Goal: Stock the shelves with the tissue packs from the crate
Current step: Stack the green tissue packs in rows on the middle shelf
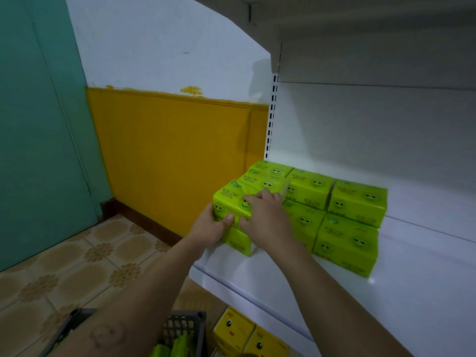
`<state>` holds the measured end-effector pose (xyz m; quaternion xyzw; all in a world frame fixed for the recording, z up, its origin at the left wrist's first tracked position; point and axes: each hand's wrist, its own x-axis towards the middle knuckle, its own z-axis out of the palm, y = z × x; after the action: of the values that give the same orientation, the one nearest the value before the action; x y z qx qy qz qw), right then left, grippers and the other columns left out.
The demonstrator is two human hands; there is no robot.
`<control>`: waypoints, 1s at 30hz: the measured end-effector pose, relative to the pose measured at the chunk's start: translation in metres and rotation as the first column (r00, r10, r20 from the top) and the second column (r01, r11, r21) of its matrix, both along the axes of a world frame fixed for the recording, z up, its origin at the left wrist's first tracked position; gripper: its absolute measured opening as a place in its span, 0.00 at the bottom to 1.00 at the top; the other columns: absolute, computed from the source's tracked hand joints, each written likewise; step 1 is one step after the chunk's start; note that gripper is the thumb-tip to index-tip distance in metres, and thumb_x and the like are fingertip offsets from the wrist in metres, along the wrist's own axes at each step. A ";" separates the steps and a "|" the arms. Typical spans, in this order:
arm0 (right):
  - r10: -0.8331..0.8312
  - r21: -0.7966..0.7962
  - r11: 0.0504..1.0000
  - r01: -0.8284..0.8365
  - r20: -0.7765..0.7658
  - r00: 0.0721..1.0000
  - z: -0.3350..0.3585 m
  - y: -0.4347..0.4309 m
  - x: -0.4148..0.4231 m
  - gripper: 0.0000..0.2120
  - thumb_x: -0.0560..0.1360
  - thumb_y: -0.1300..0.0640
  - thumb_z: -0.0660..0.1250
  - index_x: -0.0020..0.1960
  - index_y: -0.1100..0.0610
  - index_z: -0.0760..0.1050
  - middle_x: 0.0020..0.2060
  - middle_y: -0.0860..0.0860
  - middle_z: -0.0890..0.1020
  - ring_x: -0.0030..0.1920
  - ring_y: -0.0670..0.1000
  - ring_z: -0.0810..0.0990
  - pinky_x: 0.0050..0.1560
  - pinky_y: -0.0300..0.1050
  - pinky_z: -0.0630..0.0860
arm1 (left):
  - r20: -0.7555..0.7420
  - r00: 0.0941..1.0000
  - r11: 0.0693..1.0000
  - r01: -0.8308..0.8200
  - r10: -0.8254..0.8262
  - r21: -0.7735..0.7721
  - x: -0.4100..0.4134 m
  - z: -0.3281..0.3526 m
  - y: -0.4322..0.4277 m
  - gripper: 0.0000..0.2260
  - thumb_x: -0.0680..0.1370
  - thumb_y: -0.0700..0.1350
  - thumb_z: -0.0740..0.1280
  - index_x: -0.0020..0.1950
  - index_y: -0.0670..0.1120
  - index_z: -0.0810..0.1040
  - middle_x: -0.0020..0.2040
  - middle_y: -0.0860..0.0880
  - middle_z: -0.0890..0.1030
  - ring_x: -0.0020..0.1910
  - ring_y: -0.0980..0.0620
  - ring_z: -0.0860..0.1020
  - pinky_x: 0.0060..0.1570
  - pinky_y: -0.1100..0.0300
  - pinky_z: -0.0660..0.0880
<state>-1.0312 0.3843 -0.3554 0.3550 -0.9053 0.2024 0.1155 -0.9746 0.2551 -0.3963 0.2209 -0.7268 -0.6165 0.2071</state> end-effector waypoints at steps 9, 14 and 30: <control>-0.120 -0.475 0.867 0.152 0.098 0.988 -0.018 0.020 0.022 0.30 0.69 0.57 0.72 0.70 0.57 0.69 0.67 0.56 0.69 0.68 0.57 0.65 0.68 0.50 0.64 | -0.020 1.000 0.991 -0.020 0.022 0.129 0.020 0.003 -0.011 0.36 0.76 0.45 0.71 0.79 0.48 0.56 0.76 0.49 0.63 0.68 0.43 0.71 0.55 0.46 0.75; 0.110 -0.630 0.772 -0.079 0.010 0.994 -0.016 0.019 0.061 0.17 0.72 0.61 0.70 0.60 0.55 0.75 0.54 0.49 0.77 0.55 0.48 0.76 0.55 0.46 0.75 | -0.085 0.996 0.999 -0.024 0.028 0.045 0.052 0.000 -0.019 0.31 0.77 0.46 0.70 0.77 0.51 0.61 0.75 0.51 0.65 0.71 0.45 0.67 0.58 0.44 0.74; 0.476 -0.220 0.864 -0.453 0.648 0.595 -0.196 -0.131 0.153 0.10 0.79 0.58 0.63 0.48 0.42 0.74 0.41 0.46 0.81 0.41 0.52 0.81 0.42 0.51 0.80 | 0.321 0.861 0.892 -0.443 0.395 0.090 0.218 -0.186 -0.112 0.13 0.77 0.42 0.70 0.61 0.43 0.77 0.55 0.48 0.80 0.50 0.53 0.78 0.43 0.59 0.74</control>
<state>-0.8781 0.2534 -0.5516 0.4764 -0.7551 0.3556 -0.2765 -0.7567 0.1432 -0.5826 0.4789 -0.6316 -0.5733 0.2076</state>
